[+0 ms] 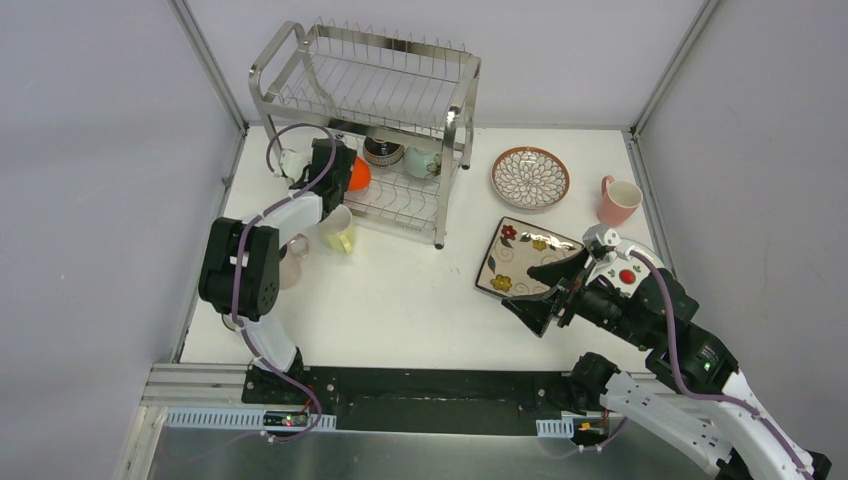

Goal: Load the mixed dishes into the dish rack
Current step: Turn the bowl upside down on the dish rack.

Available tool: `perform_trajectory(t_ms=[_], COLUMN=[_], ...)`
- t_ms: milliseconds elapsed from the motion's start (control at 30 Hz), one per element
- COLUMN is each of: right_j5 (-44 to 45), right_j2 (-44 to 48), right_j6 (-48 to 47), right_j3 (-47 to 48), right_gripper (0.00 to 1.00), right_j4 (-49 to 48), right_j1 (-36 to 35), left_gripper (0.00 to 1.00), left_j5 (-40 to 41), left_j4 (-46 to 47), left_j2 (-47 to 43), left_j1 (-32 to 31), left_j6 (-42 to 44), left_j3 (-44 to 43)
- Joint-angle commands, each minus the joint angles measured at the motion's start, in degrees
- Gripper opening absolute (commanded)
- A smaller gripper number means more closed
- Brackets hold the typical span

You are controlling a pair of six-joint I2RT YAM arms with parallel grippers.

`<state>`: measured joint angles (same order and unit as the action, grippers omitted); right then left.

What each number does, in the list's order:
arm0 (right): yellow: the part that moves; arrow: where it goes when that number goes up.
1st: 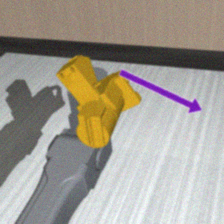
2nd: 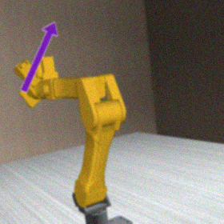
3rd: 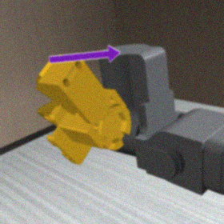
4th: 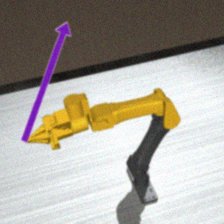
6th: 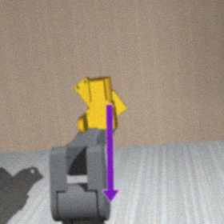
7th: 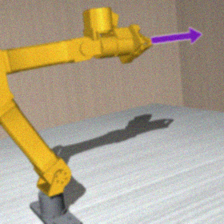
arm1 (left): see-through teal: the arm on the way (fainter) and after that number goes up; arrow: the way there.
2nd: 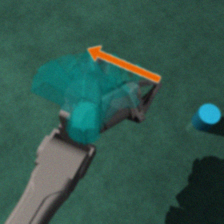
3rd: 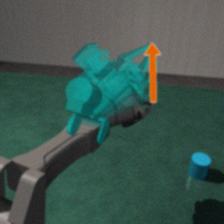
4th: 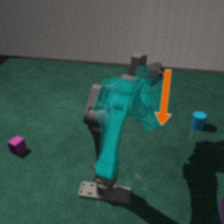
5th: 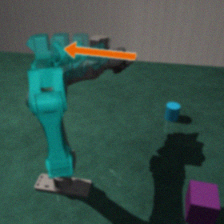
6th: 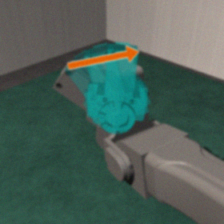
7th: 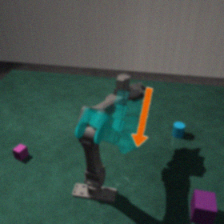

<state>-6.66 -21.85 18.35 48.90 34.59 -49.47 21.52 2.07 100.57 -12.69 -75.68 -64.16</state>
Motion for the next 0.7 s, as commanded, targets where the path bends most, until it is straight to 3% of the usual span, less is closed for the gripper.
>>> perform_trajectory(t_ms=[0,367,667], right_j5=[0.5,0.1,1.2], right_j2=[0.1,-0.4,0.6], right_j6=[0.1,0.4,0.4], right_j3=[0.8,1.0,-0.6], right_gripper=[1.0,1.0,1.0], right_j4=[-2.0,-2.2,-2.1], right_j1=[0.2,0.2,0.1], left_gripper=[0.99,0.99,0.99], left_j5=[3.4,4.9,5.7], left_j4=[-5.3,-14.3,-17.6], left_j2=[-4.0,-5.3,-6.2], left_j1=[0.8,0.8,0.8], left_j6=[-1.5,-3.2,3.0], left_j3=[-3.7,-5.4,-7.4])
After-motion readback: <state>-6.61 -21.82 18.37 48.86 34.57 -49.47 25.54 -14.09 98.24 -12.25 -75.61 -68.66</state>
